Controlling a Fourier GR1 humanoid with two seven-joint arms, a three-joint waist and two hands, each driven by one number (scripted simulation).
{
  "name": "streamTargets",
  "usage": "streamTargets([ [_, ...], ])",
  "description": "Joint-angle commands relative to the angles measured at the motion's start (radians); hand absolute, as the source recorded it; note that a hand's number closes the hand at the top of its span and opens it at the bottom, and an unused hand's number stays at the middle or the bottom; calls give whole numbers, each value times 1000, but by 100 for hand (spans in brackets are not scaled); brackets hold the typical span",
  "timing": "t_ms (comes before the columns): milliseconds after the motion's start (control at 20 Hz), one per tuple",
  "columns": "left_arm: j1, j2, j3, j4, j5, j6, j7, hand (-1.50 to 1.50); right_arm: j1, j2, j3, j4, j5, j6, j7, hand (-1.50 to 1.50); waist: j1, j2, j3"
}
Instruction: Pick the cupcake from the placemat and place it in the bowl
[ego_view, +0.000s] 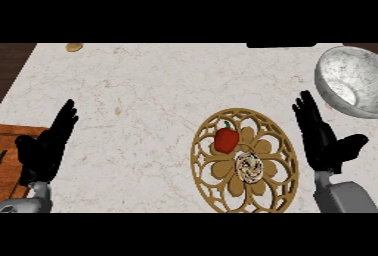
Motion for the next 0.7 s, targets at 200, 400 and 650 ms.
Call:
streamTargets([
  [200, -91, -96, -76, -40, -1, 2, -47, 0, -54, -127, 384, -113, 173, 393, 32, 150, 62, -4, -10],
  [400, -138, -153, -78, -32, 11, 36, -18, 0, 18, -102, 340, -171, 420, 91, -188, -150, 3, -3, -5],
  [650, -64, -169, -115, -56, -7, 28, -37, 0, 240, -96, 298, -269, 214, 241, -485, -150, 7, -3, -4],
])
